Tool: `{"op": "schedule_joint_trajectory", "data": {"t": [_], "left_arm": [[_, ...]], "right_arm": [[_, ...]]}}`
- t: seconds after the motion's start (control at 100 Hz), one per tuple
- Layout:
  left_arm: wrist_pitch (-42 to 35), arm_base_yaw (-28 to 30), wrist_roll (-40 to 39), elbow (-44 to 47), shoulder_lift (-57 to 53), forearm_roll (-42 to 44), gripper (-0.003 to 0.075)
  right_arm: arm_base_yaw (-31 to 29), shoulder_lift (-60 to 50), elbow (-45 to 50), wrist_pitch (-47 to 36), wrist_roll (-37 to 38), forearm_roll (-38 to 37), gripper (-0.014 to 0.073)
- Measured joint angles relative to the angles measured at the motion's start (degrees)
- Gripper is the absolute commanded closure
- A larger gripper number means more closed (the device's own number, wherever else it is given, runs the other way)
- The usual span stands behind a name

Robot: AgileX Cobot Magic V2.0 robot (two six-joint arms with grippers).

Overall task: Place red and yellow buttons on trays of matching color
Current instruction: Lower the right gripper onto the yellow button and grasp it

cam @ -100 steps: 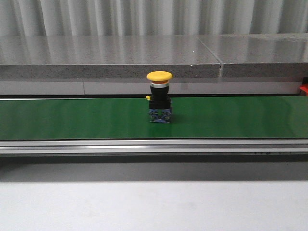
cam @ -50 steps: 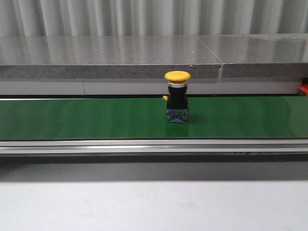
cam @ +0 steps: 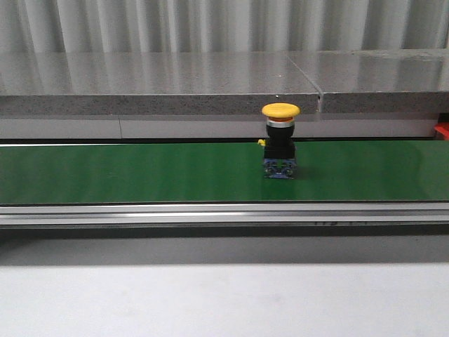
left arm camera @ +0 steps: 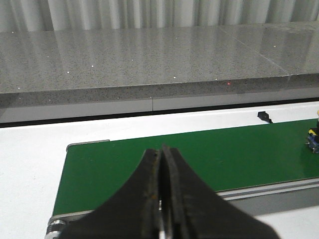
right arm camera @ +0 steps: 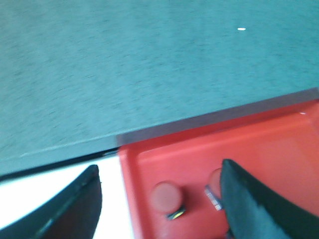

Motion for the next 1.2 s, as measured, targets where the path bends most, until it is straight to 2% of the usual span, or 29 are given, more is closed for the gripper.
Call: {"op": "schedule_joint_trajectory", "data": {"t": [0.4,0.59,0.85,1.2], "left_arm": [[0.0,0.0,0.0,0.0,0.0,0.0,0.0741],[0.0,0.0,0.0,0.0,0.0,0.0,0.0741],[0.0,0.0,0.0,0.0,0.0,0.0,0.0741],[0.0,0.0,0.0,0.0,0.0,0.0,0.0741]], "right_arm": [[10.09,-21.28,27.73,-2.63,-1.72,0.11,0.0084],[14.37,-25.99,37.06,-2.73,-3.06,0.11,0.0084],[22.01,-26.13,42.25,0.79,-5.4,0.11,0.0084],[31.28,-25.08,42.48,1.17,-10.0,0.11,0.0084]]}}
